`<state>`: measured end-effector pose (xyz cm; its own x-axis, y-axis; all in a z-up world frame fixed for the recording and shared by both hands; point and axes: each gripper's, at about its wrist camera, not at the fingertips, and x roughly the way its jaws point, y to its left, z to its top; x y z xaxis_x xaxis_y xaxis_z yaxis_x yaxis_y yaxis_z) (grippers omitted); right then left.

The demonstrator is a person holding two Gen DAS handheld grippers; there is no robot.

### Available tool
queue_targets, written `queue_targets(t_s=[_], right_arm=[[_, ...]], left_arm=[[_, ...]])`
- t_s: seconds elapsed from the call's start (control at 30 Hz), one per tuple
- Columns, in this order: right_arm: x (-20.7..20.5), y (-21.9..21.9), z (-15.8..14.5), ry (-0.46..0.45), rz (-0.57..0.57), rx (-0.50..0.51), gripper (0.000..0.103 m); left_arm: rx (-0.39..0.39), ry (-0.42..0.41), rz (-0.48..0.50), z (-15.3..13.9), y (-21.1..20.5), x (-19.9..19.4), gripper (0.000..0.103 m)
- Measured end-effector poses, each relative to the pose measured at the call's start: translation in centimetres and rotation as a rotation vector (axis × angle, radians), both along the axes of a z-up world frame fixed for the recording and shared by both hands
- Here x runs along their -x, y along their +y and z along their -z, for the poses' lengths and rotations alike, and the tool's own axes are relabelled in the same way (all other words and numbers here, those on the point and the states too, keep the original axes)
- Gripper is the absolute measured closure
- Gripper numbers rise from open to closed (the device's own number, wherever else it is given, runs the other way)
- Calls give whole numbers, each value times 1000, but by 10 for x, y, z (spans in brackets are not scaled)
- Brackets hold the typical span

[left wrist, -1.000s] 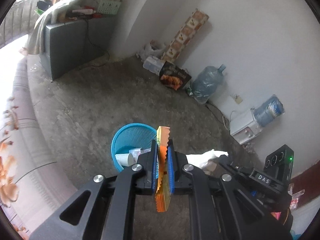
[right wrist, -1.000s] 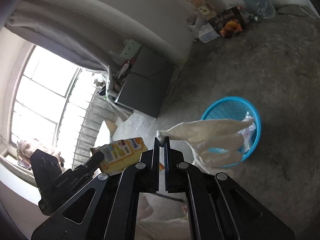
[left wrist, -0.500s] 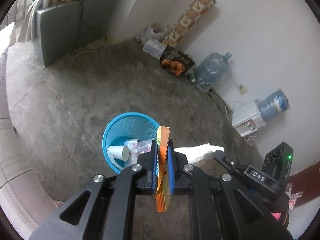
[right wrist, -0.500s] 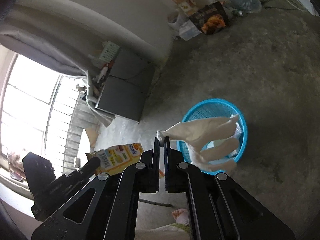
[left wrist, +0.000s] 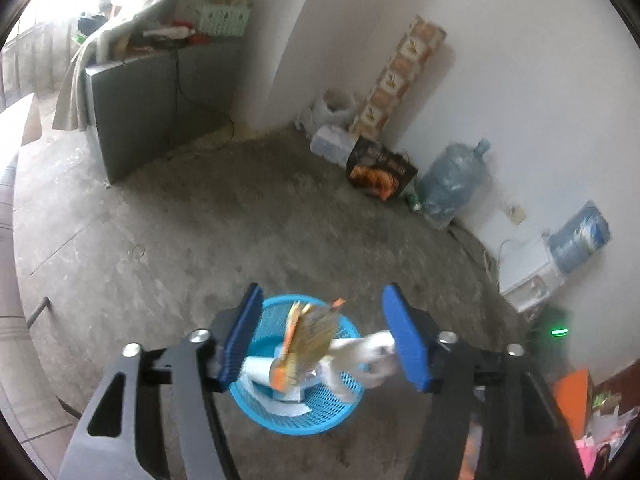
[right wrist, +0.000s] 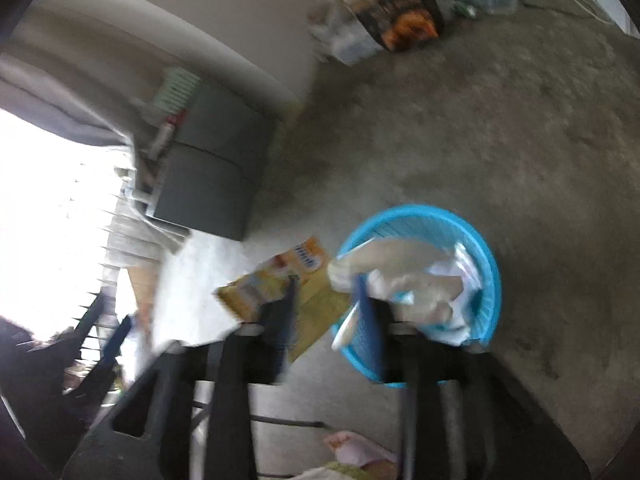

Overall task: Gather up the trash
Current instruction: 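Open both tools to drop the packet and cloth into the wastebasket, then swing both tools back over the table toward the pink sponge and red bag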

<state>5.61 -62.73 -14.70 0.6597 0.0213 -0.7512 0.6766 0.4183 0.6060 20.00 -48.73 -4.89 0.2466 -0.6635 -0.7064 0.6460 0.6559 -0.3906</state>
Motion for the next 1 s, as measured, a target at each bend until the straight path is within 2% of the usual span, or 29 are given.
queue_targets(t_s=[0.07,0.2,0.37,0.47,0.6,0.67,0.83,1.0], right_arm=[[6,4,14,35,10,-17,61],[27,19,23,34,1,-44,59],[55,50,27,46,-39,-51,54],[64,66,25,50,-53,-66,52],[72,89,3,24,-108,-55,47],[71,100,-12,2,-137,-31,41],[69,129,-57,-79,-237,21,34],[57,166,-88,-142,-362,47,32]], left_arm=[[-2,-7,-4,-5,8,1,33],[-25,-11,-34,-16,28,-2,31],[-1,60,-134,-39,69,-7,31],[19,63,-157,-56,92,-3,31],[28,32,-152,-80,123,10,27],[23,12,-135,-91,140,21,25],[-23,-59,-75,-110,190,48,20],[-53,-129,-118,-120,269,66,20]])
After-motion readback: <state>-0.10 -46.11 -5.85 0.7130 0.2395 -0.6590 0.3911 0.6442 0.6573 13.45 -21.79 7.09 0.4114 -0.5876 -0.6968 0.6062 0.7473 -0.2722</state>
